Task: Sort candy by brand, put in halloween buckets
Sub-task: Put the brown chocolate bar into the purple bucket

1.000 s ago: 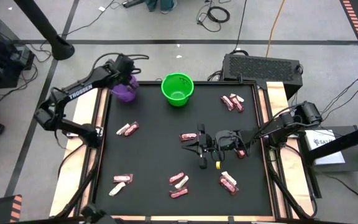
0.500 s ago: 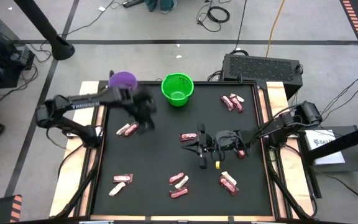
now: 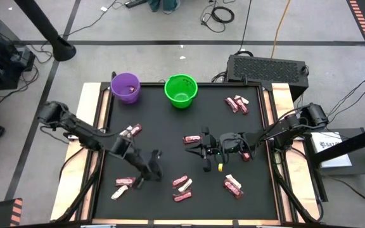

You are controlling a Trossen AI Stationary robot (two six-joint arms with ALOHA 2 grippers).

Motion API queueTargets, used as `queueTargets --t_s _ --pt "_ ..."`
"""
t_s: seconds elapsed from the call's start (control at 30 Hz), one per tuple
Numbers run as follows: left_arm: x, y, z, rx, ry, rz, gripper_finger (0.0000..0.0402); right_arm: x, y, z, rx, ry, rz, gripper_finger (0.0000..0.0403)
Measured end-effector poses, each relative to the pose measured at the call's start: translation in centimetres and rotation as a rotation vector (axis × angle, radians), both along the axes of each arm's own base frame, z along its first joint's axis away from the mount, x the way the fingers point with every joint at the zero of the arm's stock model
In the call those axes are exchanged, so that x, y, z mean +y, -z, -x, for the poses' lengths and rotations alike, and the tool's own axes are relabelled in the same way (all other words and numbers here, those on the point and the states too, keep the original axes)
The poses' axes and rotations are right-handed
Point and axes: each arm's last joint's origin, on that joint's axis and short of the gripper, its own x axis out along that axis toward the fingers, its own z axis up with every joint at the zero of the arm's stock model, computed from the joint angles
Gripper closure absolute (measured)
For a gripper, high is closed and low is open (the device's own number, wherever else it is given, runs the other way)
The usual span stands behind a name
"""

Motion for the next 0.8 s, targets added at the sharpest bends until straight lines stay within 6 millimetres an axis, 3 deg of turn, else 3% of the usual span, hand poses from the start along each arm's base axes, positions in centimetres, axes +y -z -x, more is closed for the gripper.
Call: queueTargets --t_s 0.27,0.53,0.8 --pt "-3.5 2.5 -0.6 -0.168 0.266 -0.183 0.0313 0.0 -0.1 0.0 -0.016 -0.004 0.023 0.0403" --pt "-4.6 5.2 -2.1 -0.181 0.222 -0.317 0.0307 0.0 0.0 0.0 0.000 -0.004 0.027 0.0403" --pt "-4.2 5.0 -2.4 -0.179 0.109 -0.359 0.0206 0.0 0.0 0.0 0.002 -0.004 0.027 0.0403"
